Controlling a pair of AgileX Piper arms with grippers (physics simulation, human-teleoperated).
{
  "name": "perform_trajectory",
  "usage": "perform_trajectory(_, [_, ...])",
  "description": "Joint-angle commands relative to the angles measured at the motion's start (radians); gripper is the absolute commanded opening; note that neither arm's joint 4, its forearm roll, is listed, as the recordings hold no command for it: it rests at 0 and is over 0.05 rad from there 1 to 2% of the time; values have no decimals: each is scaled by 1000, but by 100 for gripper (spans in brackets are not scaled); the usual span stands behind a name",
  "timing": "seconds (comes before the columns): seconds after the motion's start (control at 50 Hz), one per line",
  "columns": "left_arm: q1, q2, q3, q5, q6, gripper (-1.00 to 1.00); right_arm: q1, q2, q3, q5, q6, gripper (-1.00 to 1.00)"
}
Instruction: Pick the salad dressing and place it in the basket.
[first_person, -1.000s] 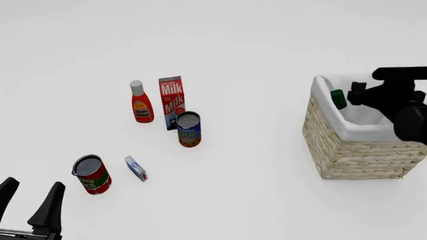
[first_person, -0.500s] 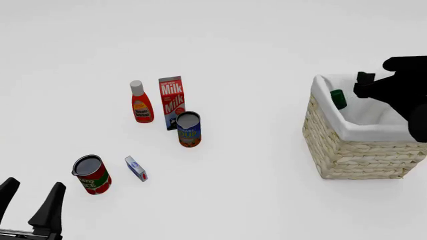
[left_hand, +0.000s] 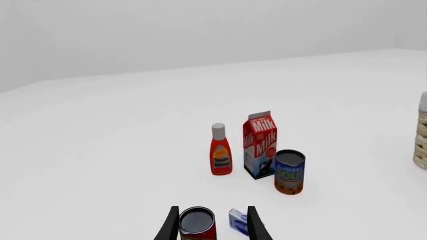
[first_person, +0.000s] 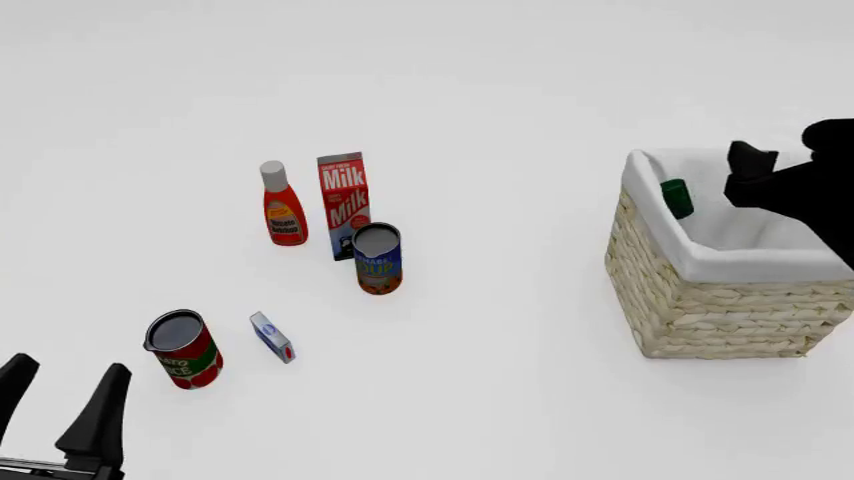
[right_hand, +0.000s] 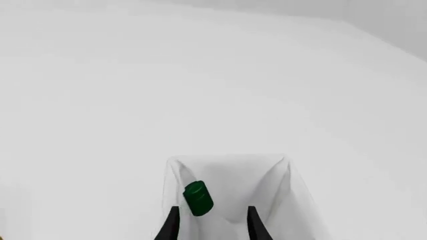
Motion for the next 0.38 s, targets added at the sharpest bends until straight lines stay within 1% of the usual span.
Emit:
perform_trajectory(0.02, [-4, 0, 0, -7, -1, 100, 26, -166, 89, 43, 12, 100])
perform_trajectory(0.28, [-2, 0, 0, -14, -4, 100, 58, -358, 174, 132, 34, 100])
perform_trajectory(0.38, [0, 0, 0, -12, -9, 100, 66, -415, 207, 152, 41, 100])
